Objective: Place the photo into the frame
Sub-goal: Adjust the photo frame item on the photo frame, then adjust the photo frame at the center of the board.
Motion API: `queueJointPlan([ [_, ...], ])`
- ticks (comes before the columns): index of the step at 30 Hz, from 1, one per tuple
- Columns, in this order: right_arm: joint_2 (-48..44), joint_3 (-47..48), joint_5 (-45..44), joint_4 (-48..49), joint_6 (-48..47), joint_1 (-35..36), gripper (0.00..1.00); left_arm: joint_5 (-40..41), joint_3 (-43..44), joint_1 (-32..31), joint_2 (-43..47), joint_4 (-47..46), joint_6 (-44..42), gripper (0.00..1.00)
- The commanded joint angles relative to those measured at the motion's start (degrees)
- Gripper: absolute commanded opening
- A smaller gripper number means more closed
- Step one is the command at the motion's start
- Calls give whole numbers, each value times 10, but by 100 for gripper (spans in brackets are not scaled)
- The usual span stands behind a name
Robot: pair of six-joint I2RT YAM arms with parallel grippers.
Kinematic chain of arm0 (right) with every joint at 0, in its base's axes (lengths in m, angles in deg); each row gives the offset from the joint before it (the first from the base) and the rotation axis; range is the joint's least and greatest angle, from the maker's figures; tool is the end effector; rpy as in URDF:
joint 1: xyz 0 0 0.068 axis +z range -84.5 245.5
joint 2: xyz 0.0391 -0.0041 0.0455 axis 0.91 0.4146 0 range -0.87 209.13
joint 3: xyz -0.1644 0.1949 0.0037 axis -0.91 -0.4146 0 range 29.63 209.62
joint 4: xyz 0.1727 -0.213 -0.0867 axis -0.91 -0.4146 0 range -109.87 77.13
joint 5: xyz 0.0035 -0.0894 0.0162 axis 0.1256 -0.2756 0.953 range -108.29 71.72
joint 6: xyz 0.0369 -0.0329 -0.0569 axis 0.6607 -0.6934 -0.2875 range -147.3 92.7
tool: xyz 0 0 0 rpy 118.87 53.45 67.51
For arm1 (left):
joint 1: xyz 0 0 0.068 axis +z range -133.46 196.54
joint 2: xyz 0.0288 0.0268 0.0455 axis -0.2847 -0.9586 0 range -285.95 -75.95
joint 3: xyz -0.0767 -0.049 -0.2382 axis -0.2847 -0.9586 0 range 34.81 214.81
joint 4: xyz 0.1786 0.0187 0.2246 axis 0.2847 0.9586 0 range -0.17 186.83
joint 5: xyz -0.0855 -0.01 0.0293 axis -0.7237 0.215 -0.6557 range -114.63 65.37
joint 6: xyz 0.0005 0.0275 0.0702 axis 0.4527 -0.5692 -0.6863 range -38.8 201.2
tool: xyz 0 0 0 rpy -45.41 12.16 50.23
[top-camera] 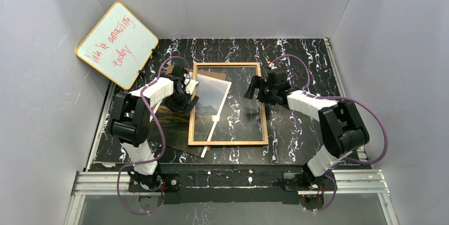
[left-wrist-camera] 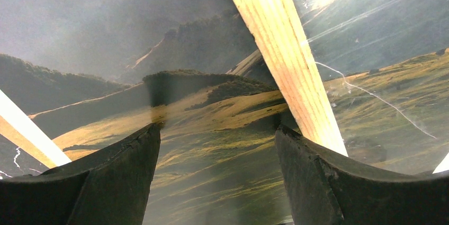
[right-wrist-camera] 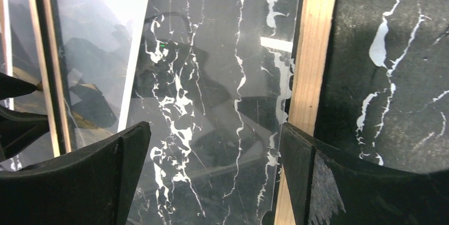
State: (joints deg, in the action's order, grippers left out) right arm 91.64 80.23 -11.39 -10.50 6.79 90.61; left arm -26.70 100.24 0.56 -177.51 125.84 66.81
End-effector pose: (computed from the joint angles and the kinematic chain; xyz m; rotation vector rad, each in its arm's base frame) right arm 0.3403 0.1679 0.1340 0.1173 2.3447 0.6692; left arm 0.3522 -0.1033 0.1108 0.7490 2.7288 -0.0572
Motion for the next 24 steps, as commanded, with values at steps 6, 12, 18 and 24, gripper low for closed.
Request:
queueJointPlan([
  [6, -7, 72, -62, -80, -50, 5, 99, 2, 3, -4, 6, 9, -8, 77],
  [12, -14, 73, -66, -86, -54, 5, 99, 4, 7, -4, 6, 9, -8, 77],
  [18, -15, 55, -102, -80, -35, -3, 99, 6, 20, -4, 2, 6, -6, 76],
  [24, -23, 13, -46, -39, 10, -47, 99, 2, 57, -12, -15, 9, -1, 76],
])
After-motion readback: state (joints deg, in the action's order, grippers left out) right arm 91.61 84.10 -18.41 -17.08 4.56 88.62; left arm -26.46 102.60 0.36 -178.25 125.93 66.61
